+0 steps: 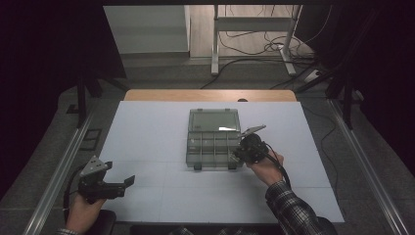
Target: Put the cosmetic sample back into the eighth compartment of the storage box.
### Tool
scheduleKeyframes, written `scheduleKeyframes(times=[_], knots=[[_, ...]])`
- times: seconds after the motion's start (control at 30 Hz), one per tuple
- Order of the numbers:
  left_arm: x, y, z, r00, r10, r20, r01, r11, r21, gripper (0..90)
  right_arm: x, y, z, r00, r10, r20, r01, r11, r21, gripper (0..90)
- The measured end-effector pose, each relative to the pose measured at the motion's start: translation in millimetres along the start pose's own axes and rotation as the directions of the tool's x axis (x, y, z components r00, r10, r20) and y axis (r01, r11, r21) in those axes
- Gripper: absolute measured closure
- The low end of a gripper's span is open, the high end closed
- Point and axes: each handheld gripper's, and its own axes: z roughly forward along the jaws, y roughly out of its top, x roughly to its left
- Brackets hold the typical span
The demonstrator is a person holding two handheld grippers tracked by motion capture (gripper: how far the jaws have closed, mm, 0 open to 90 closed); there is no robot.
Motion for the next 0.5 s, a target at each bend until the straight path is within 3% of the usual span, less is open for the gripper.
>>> scheduleKeyframes(times=[0.5], knots=[[0.1, -0.1, -0.2, 1.0, -0.001, 0.002, 0.001, 1.0, -0.001, 1.3, -0.5, 0.3, -4.1, 0.9998, 0.017, -0.004, -0.017, 1.0, -0.025, 64.9]])
